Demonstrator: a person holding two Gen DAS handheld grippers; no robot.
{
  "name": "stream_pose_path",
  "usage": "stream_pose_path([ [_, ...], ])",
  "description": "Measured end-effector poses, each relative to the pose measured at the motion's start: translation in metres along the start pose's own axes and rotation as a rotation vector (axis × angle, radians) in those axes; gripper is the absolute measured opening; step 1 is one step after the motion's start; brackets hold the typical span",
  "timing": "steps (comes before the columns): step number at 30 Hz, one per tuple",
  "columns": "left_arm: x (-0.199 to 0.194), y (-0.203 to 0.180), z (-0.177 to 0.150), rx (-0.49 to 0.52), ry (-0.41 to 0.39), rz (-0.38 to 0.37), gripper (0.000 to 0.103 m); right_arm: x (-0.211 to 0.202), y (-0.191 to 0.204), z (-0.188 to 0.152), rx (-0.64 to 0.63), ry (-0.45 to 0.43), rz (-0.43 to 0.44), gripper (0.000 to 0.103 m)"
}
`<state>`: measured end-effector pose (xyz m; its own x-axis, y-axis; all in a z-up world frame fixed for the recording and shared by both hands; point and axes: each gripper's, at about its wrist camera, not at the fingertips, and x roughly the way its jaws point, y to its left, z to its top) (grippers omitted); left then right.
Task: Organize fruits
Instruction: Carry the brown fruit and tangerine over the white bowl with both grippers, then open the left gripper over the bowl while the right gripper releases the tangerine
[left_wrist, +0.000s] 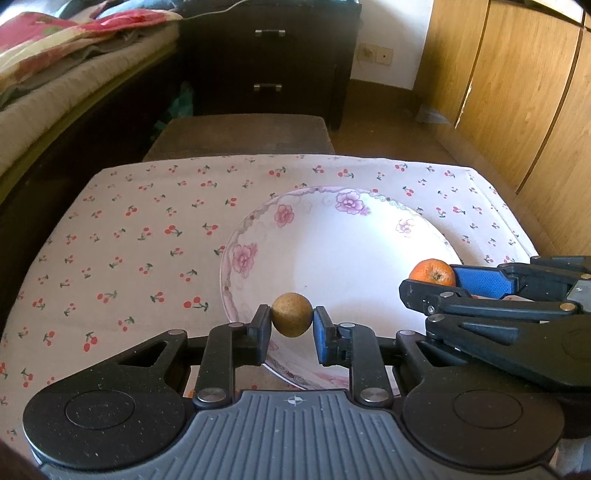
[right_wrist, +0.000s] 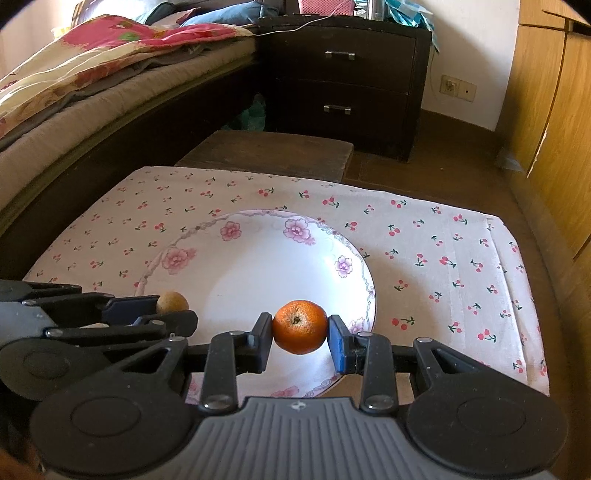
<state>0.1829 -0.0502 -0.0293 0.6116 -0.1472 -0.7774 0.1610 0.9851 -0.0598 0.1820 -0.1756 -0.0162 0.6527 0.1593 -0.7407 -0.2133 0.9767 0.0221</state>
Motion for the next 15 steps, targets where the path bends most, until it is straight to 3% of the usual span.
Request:
stream_pose_path([
  [15,0.0025,-0.0001,-0.0004,-0.004,0.003,0.0,0.033,0.0045,-0.0027,0.0006,0.016,0.0,-0.005,0.035],
])
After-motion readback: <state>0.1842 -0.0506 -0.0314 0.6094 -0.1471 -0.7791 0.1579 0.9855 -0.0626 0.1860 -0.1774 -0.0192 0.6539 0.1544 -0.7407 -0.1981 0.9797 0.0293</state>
